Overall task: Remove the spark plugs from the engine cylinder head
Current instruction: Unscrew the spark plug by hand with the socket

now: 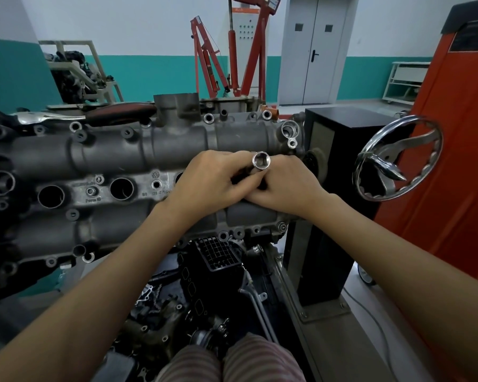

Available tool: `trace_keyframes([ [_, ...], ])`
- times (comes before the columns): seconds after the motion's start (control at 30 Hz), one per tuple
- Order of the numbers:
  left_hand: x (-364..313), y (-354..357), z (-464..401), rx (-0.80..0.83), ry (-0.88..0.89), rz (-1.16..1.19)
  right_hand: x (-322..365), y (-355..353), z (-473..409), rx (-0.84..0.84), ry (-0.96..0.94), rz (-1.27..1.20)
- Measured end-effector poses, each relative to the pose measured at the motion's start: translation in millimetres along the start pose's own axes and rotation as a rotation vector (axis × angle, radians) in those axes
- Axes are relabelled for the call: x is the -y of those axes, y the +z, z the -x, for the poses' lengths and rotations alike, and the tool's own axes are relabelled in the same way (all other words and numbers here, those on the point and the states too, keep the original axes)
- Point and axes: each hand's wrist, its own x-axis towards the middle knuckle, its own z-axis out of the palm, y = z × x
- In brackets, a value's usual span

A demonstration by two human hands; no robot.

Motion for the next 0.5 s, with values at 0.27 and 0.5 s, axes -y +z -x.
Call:
trace_keyframes([
  [0.27,0.6,-1.4,-0.3,0.041,-0.008,0.005,1.2,0.2,1.3,-0.015,-0.032,0.061],
  [0.5,-2.1,1.0,0.1,0.003,0.006,-0.014,2.6,-0.8,1.3,-0.027,-0.002,0.007],
])
